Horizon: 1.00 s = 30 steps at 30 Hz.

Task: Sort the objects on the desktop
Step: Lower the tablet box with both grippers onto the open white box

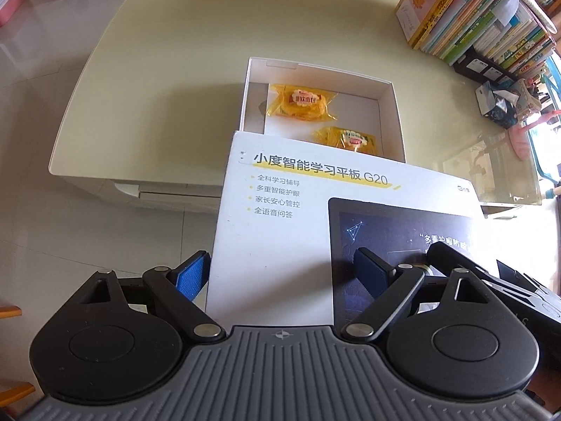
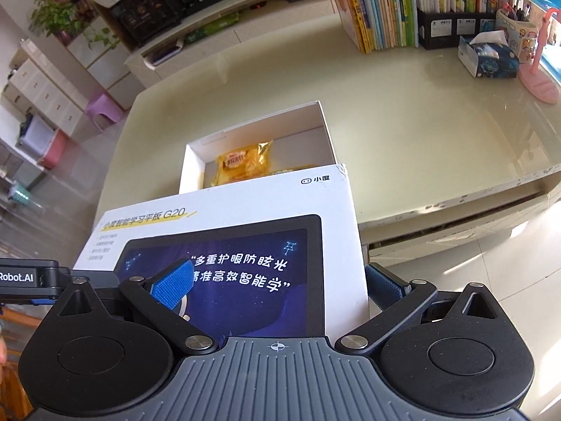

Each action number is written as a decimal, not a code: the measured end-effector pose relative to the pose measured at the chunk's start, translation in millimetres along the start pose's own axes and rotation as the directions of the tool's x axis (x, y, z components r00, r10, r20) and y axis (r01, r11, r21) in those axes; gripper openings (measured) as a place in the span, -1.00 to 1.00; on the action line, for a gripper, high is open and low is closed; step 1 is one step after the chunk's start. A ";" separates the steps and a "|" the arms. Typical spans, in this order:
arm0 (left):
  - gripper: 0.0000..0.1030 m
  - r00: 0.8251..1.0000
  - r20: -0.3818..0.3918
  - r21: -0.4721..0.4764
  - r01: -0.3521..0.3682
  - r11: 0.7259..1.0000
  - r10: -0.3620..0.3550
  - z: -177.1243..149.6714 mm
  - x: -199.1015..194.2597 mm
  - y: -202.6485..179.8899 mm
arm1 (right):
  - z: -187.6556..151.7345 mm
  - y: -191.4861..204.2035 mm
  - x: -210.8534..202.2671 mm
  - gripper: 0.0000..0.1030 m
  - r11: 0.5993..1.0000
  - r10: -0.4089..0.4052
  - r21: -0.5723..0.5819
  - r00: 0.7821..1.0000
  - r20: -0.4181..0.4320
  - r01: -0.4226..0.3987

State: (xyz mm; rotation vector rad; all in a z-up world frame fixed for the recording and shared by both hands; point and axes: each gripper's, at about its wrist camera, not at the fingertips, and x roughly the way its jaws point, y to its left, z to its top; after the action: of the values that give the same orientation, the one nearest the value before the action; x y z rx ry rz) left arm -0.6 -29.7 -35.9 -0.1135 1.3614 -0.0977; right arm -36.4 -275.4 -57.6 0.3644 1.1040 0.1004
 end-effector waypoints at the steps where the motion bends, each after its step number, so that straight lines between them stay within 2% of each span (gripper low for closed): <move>1: 1.00 1.000 -0.005 0.000 0.000 1.000 0.000 -3.4 -0.3 2.3 | -2.5 0.3 -0.3 1.00 1.000 0.001 0.000 1.000 -0.005 -0.001; 12: 1.00 1.000 -0.027 -0.013 0.007 1.000 -0.007 -19.1 -2.8 12.9 | -17.1 6.0 -7.2 1.00 1.000 -0.003 -0.016 1.000 -0.029 0.003; 30: 1.00 1.000 0.010 -0.027 0.022 0.999 -0.022 -2.3 -4.5 12.2 | 3.2 12.1 -5.4 1.00 0.999 -0.004 -0.047 1.000 0.002 0.004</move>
State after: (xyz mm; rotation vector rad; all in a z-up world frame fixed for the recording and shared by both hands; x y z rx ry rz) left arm -3.7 -17.0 -33.6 -0.1514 1.3520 -0.0968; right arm -34.7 -266.3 -47.6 0.3196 1.0989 0.1222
